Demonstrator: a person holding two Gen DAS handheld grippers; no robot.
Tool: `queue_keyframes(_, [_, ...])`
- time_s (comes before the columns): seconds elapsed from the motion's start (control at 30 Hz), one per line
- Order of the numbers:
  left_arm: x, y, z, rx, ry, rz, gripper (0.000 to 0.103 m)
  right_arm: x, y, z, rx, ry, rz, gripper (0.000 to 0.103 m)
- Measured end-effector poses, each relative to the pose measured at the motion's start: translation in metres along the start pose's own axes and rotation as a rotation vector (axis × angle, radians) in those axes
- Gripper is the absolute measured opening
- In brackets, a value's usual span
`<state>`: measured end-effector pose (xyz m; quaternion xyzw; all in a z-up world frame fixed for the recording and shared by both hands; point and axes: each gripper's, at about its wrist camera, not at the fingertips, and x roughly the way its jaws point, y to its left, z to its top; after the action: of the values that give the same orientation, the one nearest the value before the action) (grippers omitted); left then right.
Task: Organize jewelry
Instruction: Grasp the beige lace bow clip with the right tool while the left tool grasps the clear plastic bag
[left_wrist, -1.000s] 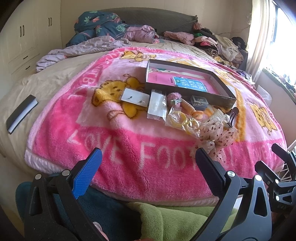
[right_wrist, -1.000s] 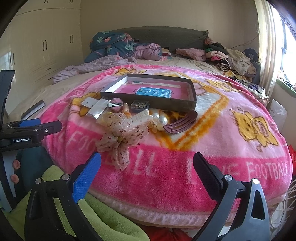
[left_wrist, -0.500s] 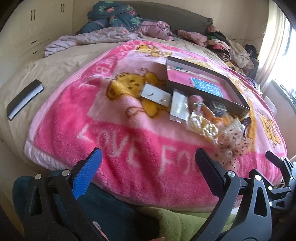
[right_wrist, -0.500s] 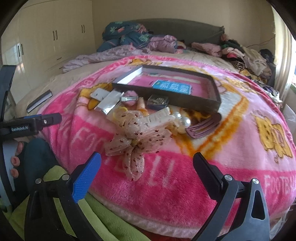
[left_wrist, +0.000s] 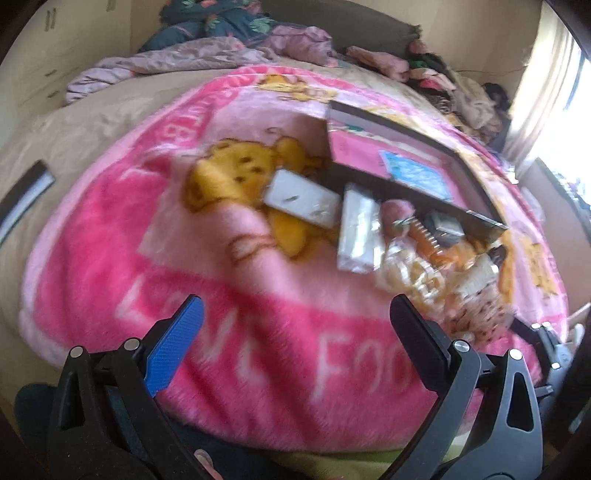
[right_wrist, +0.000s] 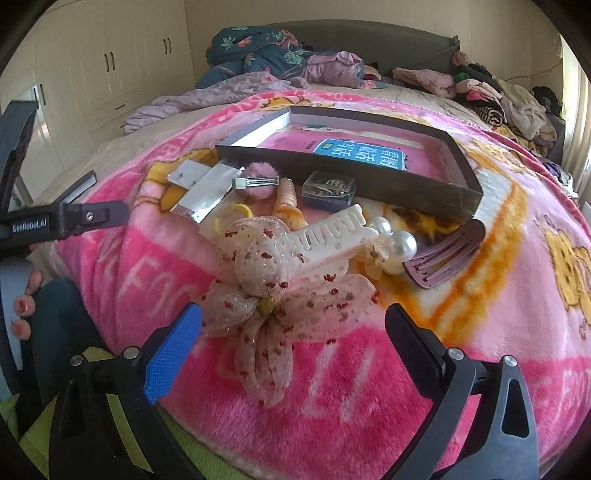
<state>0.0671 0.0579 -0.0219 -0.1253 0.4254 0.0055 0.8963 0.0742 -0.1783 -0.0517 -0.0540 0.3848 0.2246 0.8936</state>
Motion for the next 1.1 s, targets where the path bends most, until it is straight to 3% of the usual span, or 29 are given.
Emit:
queue_keyframes(0.1, [0.011,-0.007,0.01,0.021,-0.001,-0.028,0.093,0.005,-0.002,0.001,0.008,-0.003,0.001,0.093])
queue_keyframes(0.2, [0.025,-0.011,0.019,0.024,0.017,-0.047,0.092,0.009,-0.006,0.001,0.021,0.005,0.009,0.076])
queue_keyframes(0.23, [0.03,-0.013,0.021,0.023,0.023,-0.057,0.089,0.011,-0.009,0.0,0.028,0.013,0.016,0.075])
queue_keyframes(0.4, [0.053,-0.016,0.031,0.013,0.069,-0.098,0.073,0.012,-0.011,-0.003,0.023,0.002,0.044,0.044])
queue_keyframes(0.5, [0.065,-0.019,0.03,0.01,0.11,-0.131,0.071,0.007,-0.012,-0.002,0.006,-0.02,0.067,0.031])
queue_keyframes(0.57, [0.068,-0.023,0.029,0.018,0.11,-0.134,0.065,0.003,-0.014,-0.003,-0.002,-0.03,0.067,0.027])
queue_keyframes(0.73, [0.072,-0.026,0.031,0.036,0.107,-0.155,0.027,-0.003,-0.026,-0.002,0.027,-0.029,0.077,0.021])
queue_keyframes(1.1, [0.043,-0.03,0.032,0.067,0.037,-0.155,0.015,-0.028,-0.072,0.004,0.112,-0.081,-0.003,0.014])
